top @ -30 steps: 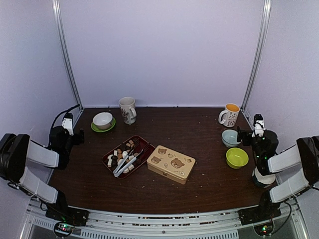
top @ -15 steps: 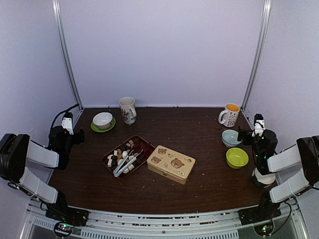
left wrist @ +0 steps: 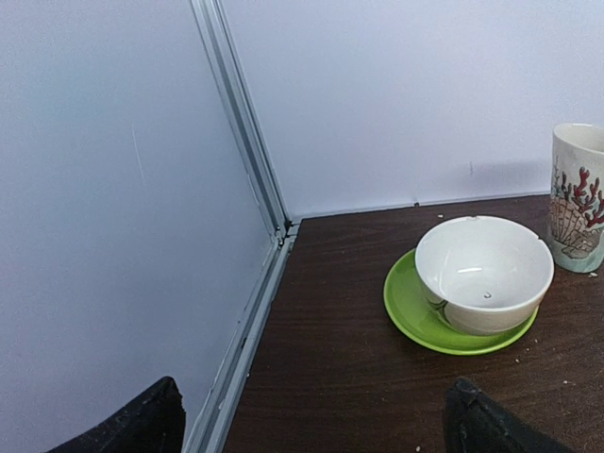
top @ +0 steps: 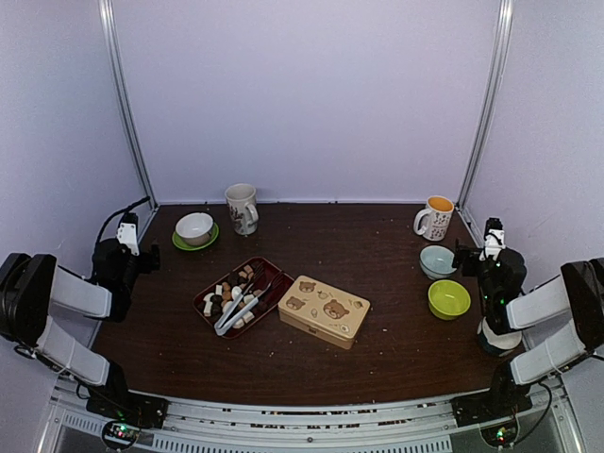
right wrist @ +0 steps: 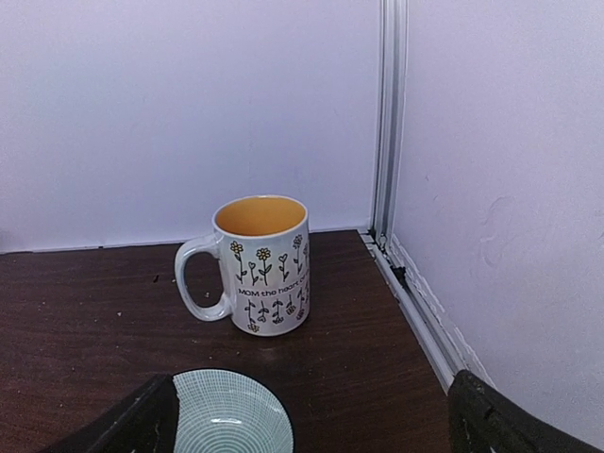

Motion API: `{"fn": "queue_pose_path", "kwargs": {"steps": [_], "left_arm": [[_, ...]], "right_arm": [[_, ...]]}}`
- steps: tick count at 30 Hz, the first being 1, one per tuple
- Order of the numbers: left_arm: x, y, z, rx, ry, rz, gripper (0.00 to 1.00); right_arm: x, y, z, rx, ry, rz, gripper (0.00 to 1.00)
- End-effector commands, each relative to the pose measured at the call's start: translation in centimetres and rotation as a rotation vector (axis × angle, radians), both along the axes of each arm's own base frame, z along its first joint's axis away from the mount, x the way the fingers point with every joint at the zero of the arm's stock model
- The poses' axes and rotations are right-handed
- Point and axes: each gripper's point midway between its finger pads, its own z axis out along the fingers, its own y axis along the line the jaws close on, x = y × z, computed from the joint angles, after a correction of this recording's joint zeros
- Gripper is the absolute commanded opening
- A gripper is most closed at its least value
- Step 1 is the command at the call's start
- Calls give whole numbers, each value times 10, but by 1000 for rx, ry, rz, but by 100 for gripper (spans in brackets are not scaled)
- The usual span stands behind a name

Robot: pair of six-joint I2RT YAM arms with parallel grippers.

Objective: Pack the chocolate

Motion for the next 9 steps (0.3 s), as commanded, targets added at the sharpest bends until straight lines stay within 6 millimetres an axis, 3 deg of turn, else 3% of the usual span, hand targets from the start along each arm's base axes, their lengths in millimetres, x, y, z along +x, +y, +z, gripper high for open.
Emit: {"fn": "queue_pose_path", "kwargs": {"steps": [1,9], "left_arm": [[0,2,10,-12,-51,0,98],[1,1,10,-12,-49,-2,98]], "right_arm": [[4,-5,12,10,-29,-34,100],[4,-5,11,10,-28,-34,100]]}}
